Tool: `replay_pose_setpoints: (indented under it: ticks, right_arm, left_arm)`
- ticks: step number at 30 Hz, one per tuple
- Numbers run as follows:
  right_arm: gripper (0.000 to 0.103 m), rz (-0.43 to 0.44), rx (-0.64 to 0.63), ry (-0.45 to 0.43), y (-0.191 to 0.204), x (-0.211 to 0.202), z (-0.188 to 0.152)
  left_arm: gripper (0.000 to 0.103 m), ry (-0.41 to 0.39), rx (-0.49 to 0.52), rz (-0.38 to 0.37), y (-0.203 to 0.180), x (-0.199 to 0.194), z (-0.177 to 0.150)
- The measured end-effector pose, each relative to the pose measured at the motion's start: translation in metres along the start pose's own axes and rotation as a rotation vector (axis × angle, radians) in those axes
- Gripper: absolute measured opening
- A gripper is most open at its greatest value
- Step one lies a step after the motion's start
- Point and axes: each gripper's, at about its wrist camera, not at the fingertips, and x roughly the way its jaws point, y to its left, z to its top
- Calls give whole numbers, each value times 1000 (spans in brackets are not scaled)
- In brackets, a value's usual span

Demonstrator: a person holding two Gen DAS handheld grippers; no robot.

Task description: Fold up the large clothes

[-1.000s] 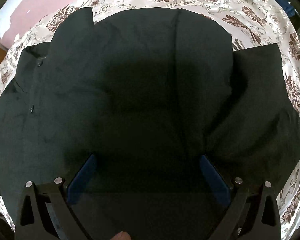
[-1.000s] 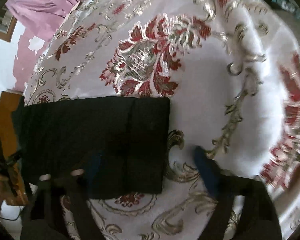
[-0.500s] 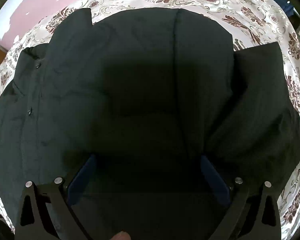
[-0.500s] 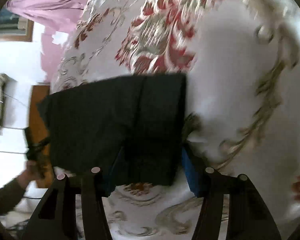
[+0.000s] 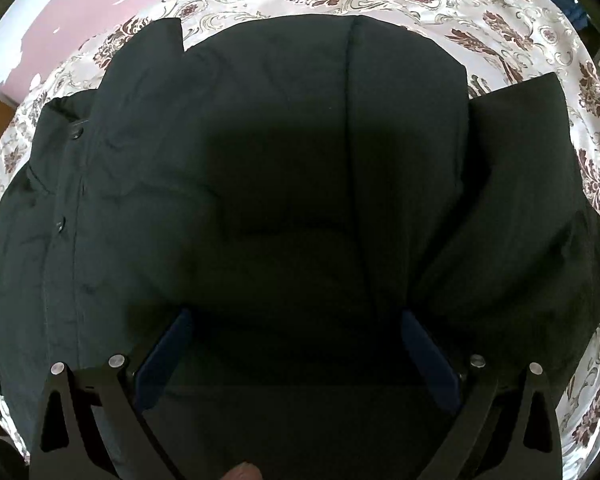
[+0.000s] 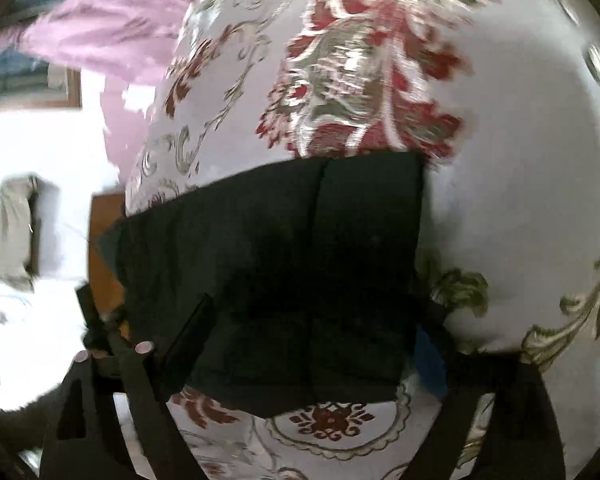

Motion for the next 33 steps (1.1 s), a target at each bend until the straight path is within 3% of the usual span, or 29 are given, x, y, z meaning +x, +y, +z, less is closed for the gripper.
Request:
replay_pose_setpoints:
  ticks: [2, 5, 6, 7, 11, 14, 15, 19, 23, 27, 28, 32, 33]
  right_arm:
    - [48, -35, -7, 0, 2, -5, -1]
    - [30, -10, -6, -37, 0, -29, -2]
    - [11, 9, -17, -46, 6, -34, -2]
    - [5, 38, -41, -52, 14, -40, -3]
    - [5, 145, -130, -63, 47, -53, -5]
    - [5, 117, -135, -55, 57, -50, -5]
    - [5, 58, -137, -53, 60, -48, -5]
    - [5, 0, -102, -71, 50, -47, -4]
    - [8, 74, -52, -72, 51, -46, -2]
    - [43, 41, 15, -69, 24, -38, 2]
    - [44, 54, 37, -71, 14, -32, 2]
    - [42, 73, 43, -68, -3, -17, 2]
    - [25, 64, 18, -54, 2, -13, 1]
  left_arm:
    - [103, 2, 0, -1, 0, 0, 1]
    - [103, -2, 0, -4, 2, 0, 1]
    - [103, -3, -1, -4, 2, 0, 1]
    - [103, -5, -2, -4, 3, 1, 0]
    - [103, -9, -6, 2, 3, 1, -1]
    - [103, -8, -7, 3, 2, 1, -1]
    - [103, -8, -7, 4, 2, 1, -1]
    - [103, -5, -6, 8, 2, 1, 0]
    - [103, -9, -3, 7, 2, 2, 0]
    - [103, -15, 0, 6, 1, 1, -1]
    - [103, -16, 0, 6, 1, 1, -2]
    - [103, -20, 0, 4, 0, 0, -4]
    - [103, -21, -1, 2, 0, 0, -5]
